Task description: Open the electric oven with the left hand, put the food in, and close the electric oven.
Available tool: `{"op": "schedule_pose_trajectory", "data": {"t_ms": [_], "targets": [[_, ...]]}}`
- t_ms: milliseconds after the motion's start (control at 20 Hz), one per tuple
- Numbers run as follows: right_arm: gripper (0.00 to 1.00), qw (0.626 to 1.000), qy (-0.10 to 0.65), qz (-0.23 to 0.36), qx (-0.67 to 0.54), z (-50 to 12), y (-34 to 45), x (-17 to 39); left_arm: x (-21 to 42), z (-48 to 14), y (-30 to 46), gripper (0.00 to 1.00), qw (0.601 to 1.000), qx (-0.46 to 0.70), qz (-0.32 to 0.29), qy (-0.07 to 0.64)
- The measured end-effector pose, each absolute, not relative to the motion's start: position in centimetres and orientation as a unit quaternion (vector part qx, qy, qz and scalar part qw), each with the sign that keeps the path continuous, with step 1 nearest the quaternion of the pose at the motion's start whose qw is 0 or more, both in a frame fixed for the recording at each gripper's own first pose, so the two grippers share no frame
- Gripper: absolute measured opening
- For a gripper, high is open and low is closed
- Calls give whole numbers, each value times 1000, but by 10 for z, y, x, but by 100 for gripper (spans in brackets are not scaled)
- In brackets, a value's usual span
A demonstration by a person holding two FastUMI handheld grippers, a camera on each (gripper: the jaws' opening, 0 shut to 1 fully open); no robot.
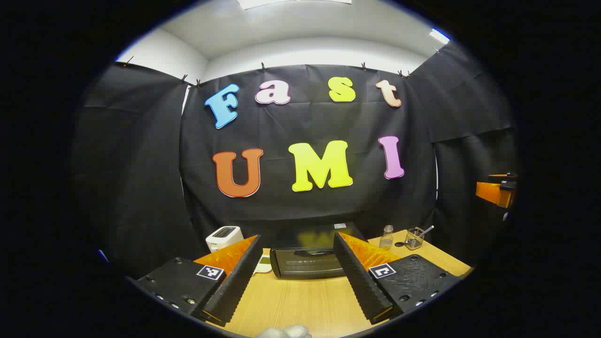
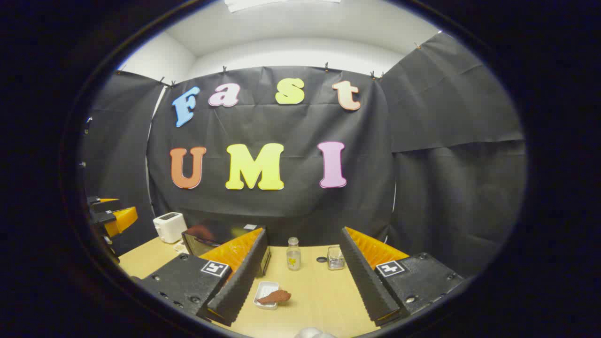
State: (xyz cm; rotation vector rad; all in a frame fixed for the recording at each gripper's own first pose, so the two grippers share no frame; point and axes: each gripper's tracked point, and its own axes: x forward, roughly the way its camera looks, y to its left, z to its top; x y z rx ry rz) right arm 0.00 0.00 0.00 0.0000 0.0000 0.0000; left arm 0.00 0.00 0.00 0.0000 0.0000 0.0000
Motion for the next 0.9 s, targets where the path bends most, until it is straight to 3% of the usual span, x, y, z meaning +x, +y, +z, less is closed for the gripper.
{"op": "schedule_pose_trajectory", "data": {"t_ms": [900], "targets": [[96,1000,26,-6,-15,-14,-11,4,42,-26,-26,96,999,0,-29,20]]}}
